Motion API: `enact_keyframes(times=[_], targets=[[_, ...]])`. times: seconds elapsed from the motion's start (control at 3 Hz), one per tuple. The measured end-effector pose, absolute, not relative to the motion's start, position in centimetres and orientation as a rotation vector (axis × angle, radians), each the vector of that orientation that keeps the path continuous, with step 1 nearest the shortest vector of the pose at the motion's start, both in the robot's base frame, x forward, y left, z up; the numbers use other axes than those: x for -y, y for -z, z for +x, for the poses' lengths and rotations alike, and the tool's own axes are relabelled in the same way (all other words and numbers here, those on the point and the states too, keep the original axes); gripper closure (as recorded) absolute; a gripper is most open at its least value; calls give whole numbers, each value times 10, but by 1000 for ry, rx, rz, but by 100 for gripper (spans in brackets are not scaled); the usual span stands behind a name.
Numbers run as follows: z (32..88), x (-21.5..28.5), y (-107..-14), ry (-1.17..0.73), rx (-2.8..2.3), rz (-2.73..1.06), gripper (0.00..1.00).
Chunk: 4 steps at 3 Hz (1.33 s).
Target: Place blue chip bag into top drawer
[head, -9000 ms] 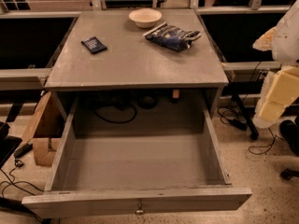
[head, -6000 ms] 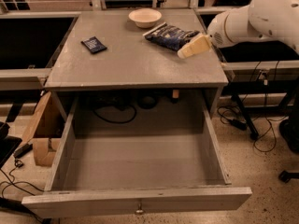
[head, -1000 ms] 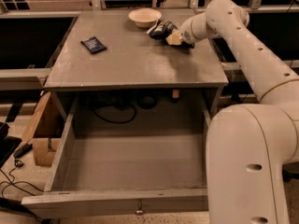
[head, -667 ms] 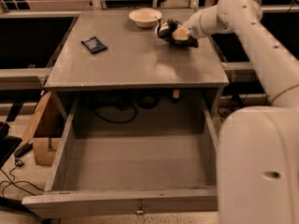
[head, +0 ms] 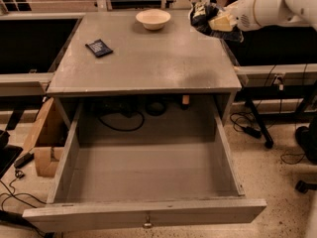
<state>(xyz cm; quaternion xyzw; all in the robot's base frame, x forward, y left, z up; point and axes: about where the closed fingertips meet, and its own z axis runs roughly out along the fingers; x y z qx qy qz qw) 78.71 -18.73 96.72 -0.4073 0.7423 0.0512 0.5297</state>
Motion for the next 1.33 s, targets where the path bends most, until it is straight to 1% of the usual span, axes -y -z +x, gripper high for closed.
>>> enact_keyframes(times=[0.33,0.67,1.0,1.33], targets=[[705,185,-975,-116,-1720,-1085,100],[705,181,-972,-126,-1717,-1089,100],[683,166,-963,-169,-1697,-1120,100],[629,137,-954,-242,-1675,-1198,100]])
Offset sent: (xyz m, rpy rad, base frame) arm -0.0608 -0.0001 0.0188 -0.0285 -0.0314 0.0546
